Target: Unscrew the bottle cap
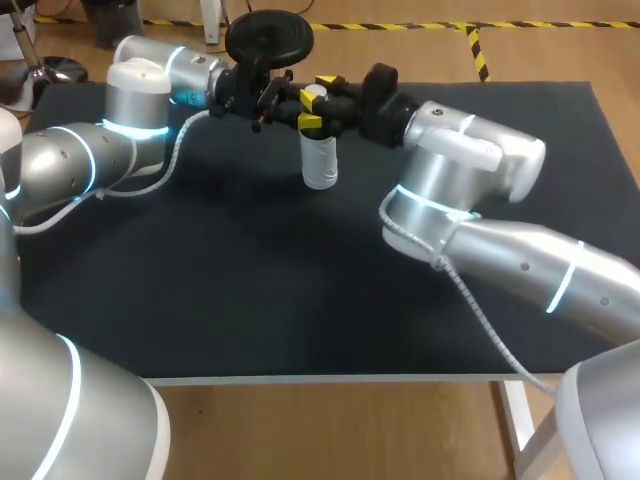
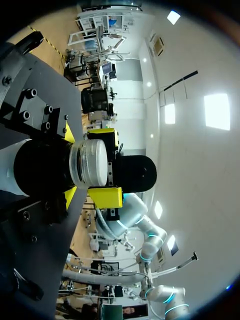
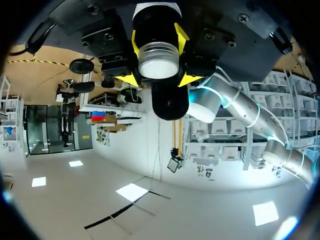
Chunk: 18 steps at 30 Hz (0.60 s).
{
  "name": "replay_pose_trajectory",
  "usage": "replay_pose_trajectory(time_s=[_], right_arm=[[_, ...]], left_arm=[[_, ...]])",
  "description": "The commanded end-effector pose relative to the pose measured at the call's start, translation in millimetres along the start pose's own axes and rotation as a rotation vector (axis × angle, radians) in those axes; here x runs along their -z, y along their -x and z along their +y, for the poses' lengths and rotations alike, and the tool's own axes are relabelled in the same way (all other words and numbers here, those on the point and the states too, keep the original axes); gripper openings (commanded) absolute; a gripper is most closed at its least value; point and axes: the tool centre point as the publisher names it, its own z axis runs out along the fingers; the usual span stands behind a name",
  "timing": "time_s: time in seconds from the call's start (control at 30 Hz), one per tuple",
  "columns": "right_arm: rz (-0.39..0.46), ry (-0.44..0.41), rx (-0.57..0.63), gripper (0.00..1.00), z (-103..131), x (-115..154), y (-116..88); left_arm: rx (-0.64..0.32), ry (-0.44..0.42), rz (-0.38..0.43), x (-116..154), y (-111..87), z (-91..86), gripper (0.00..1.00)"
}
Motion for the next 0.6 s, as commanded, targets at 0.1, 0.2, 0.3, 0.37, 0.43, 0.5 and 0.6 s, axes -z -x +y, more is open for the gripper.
replay_pose_trajectory(time_s=[0.1, 0.2, 0.3, 0.37, 0.43, 0.5, 0.6], right_arm=[[0.211, 0.006, 0.003, 0.0, 0, 7, 19], [0.292, -0.001, -0.002, 0.0, 3, 4, 18], [0.384, -0.029, -0.001, 0.0, 3, 3, 11], [0.457, -0.039, -0.012, 0.0, 1, 0, 6], [0.532, -0.051, -0.015, 0.0, 0, 0, 2], [0.583, -0.051, -0.027, 0.0, -1, -1, 0], [0.696, -0.063, -0.042, 0.0, -2, -2, -2]], left_arm=[[-0.001, 0.003, 0.0, -2, -4.2, -2.6, 0.0], [-0.001, 0.003, 0.0, -2, -4.2, -2.6, 0.0], [-0.001, 0.003, 0.0, -2, -4.2, -2.6, 0.0], [-0.001, 0.003, 0.0, -2, -4.2, -2.6, 0.0], [-0.001, 0.003, 0.0, -2, -4.2, -2.6, 0.0], [-0.001, 0.003, 0.0, -2, -4.2, -2.6, 0.0], [-0.001, 0.003, 0.0, -2, -4.2, -2.6, 0.0]])
